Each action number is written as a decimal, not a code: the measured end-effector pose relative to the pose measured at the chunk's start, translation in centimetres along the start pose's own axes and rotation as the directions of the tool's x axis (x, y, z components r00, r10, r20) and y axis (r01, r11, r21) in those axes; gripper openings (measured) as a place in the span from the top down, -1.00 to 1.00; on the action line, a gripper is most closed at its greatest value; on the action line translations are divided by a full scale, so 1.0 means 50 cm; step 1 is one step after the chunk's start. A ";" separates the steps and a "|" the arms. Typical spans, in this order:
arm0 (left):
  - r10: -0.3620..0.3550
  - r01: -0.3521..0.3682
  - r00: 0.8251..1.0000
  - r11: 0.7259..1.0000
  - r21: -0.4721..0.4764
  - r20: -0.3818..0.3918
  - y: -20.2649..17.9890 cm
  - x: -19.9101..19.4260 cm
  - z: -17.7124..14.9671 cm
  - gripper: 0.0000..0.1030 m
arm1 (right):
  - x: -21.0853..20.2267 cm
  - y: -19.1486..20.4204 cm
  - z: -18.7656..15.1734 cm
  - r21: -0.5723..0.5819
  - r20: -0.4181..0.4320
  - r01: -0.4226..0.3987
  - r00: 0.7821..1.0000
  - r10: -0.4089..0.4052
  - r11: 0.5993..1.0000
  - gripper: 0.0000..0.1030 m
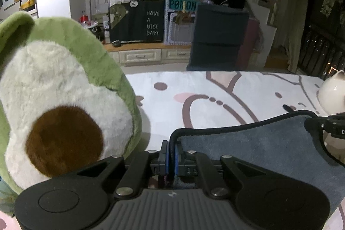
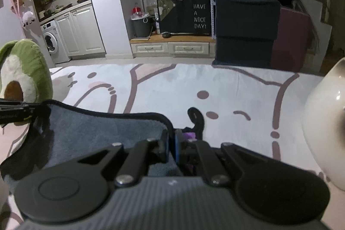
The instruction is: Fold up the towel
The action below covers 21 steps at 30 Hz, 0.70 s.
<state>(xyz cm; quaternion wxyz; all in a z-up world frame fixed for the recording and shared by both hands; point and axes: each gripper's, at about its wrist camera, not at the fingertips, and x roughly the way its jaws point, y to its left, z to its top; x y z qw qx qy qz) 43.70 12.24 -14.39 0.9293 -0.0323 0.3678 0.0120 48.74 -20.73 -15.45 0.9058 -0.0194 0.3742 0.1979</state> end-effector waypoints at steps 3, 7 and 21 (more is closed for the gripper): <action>0.011 -0.011 1.000 1.000 0.007 -0.029 -0.002 0.002 0.002 0.53 | 0.009 0.000 0.001 -0.006 -0.022 0.001 1.000 -0.001 1.000 0.67; 0.005 -0.004 0.998 1.000 0.014 -0.059 -0.009 0.002 -0.001 -0.21 | 0.004 0.005 0.003 -0.014 -0.015 0.033 0.999 -0.033 0.999 -0.41; 0.030 -0.031 0.991 1.000 -0.005 -0.132 -0.034 -0.036 0.002 -1.00 | -0.036 0.013 0.008 0.016 -0.074 0.046 0.996 -0.045 0.999 -1.00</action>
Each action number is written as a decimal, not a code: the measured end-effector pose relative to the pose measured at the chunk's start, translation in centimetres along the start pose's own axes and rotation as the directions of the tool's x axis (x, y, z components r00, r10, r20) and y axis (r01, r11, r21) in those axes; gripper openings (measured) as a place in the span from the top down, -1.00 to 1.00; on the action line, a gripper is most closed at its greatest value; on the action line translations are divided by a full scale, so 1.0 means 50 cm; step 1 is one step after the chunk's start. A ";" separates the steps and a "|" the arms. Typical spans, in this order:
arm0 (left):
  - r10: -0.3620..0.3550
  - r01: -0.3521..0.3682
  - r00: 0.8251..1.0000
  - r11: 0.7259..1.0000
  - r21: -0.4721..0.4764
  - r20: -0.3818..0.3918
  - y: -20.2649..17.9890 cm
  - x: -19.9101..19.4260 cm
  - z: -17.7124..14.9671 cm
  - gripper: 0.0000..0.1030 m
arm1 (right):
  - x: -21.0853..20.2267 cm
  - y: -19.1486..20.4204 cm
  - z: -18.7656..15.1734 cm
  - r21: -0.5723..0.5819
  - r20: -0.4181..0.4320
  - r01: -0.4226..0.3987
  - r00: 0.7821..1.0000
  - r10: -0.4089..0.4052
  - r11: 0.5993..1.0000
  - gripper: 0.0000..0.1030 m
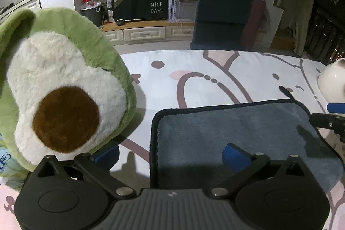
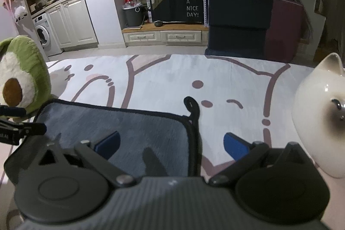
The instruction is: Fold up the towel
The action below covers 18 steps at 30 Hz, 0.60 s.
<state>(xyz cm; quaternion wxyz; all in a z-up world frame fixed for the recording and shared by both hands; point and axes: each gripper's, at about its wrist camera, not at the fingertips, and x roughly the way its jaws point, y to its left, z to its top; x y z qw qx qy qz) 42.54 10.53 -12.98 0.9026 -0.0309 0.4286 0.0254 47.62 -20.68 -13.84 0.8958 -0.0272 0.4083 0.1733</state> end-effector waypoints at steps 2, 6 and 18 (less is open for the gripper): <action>0.001 -0.001 1.000 1.000 -0.005 0.005 -0.004 -0.012 0.002 -1.00 | -0.009 0.000 0.000 0.016 -0.002 -0.005 1.000 0.005 1.000 -1.00; -0.017 0.017 1.000 1.000 -0.012 0.012 -0.014 -0.036 0.004 -1.00 | -0.024 0.005 -0.002 0.027 -0.009 0.002 1.000 -0.002 1.000 -1.00; -0.005 0.005 1.000 1.000 -0.019 0.014 -0.038 -0.105 -0.012 -1.00 | -0.110 0.019 -0.012 0.040 0.006 -0.001 1.000 0.001 0.999 -1.00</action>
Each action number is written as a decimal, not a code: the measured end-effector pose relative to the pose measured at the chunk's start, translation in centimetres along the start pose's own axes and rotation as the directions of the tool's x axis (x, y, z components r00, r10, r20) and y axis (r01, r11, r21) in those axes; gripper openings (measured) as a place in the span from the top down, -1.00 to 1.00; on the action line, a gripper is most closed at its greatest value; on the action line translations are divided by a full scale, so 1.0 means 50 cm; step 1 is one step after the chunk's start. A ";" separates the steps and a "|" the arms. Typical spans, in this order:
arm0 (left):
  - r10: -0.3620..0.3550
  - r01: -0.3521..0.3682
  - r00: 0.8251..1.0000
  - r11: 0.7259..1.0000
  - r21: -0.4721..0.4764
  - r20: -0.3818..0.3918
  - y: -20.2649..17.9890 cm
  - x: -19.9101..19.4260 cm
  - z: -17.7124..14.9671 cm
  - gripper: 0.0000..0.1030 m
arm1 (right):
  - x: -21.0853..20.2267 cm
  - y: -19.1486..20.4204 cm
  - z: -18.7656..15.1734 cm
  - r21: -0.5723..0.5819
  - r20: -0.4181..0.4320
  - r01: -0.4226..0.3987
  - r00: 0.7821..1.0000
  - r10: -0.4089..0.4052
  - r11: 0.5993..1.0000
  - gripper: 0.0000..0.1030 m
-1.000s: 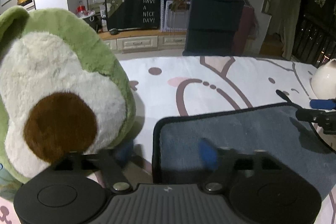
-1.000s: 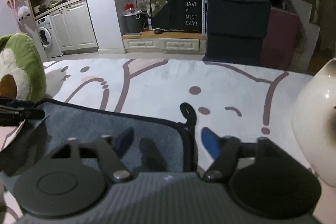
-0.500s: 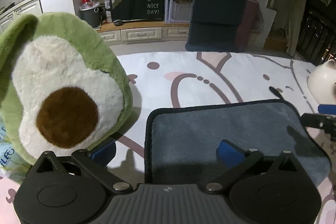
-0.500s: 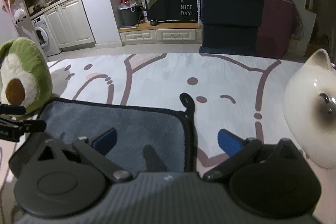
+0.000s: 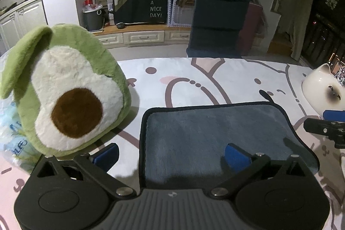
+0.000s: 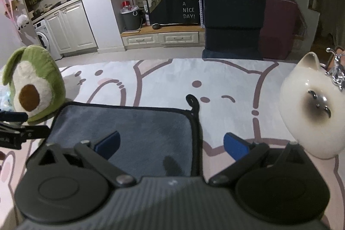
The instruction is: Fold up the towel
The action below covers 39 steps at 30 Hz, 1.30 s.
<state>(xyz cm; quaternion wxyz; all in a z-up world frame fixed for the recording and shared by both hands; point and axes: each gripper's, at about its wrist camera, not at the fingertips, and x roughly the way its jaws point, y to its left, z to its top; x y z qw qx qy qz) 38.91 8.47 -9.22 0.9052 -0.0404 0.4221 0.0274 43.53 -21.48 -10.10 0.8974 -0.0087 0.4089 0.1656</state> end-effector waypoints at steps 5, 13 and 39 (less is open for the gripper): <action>-0.002 0.002 1.000 1.000 -0.004 -0.001 -0.005 -0.031 -0.012 -1.00 | -0.030 0.010 -0.010 0.003 -0.001 0.008 1.000 -0.008 1.000 -1.00; -0.002 0.002 1.000 1.000 0.006 0.013 -0.022 -0.084 -0.030 -1.00 | -0.083 0.023 -0.030 0.001 0.015 0.020 1.000 -0.020 1.000 -1.00; 0.007 -0.009 0.997 1.000 0.015 0.083 -0.063 -0.270 -0.098 -1.00 | -0.255 0.052 -0.093 -0.012 0.068 0.018 0.998 -0.017 1.000 -1.00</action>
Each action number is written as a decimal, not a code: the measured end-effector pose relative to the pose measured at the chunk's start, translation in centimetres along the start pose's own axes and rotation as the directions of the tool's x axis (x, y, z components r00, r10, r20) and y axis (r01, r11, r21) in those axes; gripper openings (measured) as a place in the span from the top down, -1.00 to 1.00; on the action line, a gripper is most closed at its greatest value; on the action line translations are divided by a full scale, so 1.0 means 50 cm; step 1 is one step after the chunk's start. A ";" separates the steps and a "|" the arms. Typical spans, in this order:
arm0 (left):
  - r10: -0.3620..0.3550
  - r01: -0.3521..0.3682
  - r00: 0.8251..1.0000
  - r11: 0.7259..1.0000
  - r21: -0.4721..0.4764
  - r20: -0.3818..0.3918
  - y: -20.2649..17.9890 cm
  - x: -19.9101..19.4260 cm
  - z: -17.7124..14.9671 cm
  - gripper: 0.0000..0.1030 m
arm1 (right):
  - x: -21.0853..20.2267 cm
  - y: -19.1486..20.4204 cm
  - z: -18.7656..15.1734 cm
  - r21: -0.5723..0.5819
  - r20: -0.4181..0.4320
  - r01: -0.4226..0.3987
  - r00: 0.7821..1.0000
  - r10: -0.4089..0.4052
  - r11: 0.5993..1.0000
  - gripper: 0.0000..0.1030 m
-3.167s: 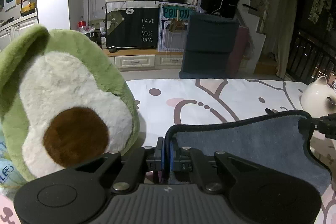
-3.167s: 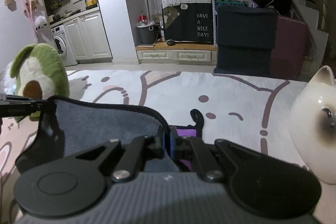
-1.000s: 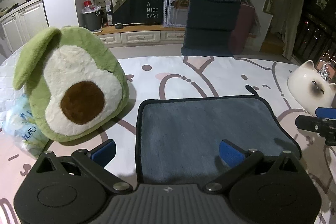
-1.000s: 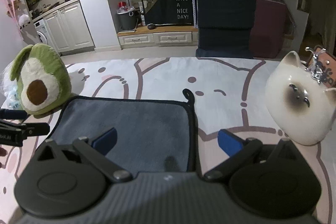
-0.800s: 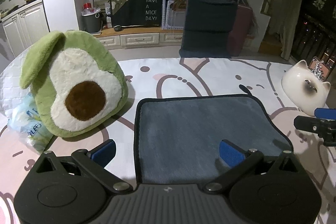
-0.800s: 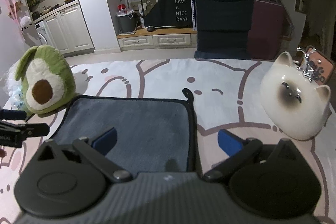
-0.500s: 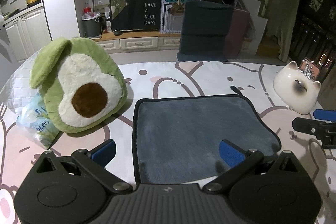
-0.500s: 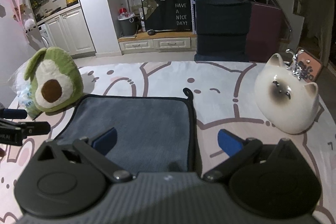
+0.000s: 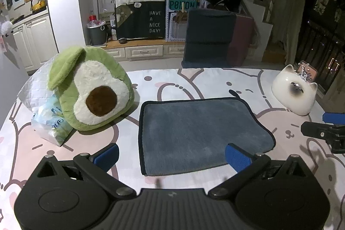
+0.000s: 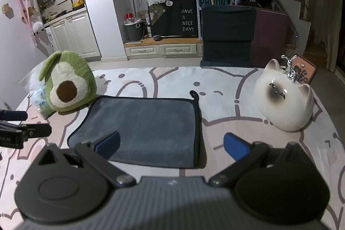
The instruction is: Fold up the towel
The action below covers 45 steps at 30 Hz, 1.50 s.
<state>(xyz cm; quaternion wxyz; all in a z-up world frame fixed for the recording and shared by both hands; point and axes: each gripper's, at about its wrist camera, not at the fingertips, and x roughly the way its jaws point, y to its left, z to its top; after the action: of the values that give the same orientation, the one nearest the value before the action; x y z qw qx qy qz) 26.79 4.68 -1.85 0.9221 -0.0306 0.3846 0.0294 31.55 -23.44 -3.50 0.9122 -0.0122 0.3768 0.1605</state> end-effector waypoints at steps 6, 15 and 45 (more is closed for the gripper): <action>0.016 -0.016 1.000 1.000 -0.010 0.006 -0.007 -0.036 -0.012 -1.00 | -0.036 0.005 -0.014 -0.001 0.009 -0.001 1.000 0.001 1.000 -1.00; 0.016 -0.016 1.000 1.000 0.003 0.020 -0.022 -0.092 -0.034 -1.00 | -0.085 -0.001 -0.045 0.006 0.023 0.001 1.000 -0.001 1.000 -1.00; 0.024 -0.027 0.995 0.999 0.035 0.097 -0.056 -0.269 -0.147 -1.00 | -0.260 0.045 -0.155 -0.046 0.054 -0.036 0.998 0.039 0.998 -1.00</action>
<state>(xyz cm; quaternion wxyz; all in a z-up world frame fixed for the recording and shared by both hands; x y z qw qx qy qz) 12.38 0.92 2.65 0.9395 -0.0074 0.3405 0.0357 16.95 -26.08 0.15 0.9186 -0.0213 0.3479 0.1863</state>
